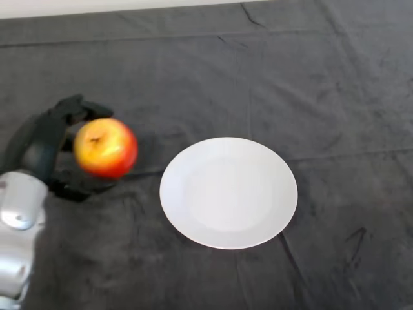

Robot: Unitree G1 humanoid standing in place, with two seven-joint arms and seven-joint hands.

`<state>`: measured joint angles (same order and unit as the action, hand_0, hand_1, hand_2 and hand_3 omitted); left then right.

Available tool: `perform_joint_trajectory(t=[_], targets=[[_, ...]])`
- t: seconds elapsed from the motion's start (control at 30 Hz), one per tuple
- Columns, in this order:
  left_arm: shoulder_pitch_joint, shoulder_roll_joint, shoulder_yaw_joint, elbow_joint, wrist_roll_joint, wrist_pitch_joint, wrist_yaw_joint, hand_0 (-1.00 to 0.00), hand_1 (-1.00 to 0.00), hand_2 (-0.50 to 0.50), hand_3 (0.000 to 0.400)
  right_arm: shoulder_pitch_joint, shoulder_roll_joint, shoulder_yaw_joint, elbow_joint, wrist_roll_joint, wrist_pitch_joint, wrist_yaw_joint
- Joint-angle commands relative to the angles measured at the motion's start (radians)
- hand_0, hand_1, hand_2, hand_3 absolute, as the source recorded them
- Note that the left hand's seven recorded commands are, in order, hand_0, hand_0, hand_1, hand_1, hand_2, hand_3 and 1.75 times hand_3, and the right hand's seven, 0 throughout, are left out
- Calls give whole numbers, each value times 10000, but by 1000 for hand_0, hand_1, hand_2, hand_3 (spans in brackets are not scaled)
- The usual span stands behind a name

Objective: Move the apple to the plate

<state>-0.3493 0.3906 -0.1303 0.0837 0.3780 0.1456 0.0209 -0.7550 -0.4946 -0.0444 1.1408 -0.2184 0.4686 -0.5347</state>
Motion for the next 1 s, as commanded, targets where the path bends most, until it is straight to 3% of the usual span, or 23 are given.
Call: perform_joint_trajectory(t=[0.03, 0.6, 1.0], targets=[[-679, -90, -273, 285, 247, -267, 205, -1000, -1000, 0, 400, 340, -58, 0, 26, -17, 115, 82], [-1948, -931, -2403, 2428, 186, -1150, 20, -1000, -1000, 0, 400, 328, -58, -1, 42, -20, 118, 80], [-2871, -1237, -3699, 3538, -224, -1493, -555, -1000, -1000, 0, 400, 302, -57, -2, 85, -24, 114, 69]])
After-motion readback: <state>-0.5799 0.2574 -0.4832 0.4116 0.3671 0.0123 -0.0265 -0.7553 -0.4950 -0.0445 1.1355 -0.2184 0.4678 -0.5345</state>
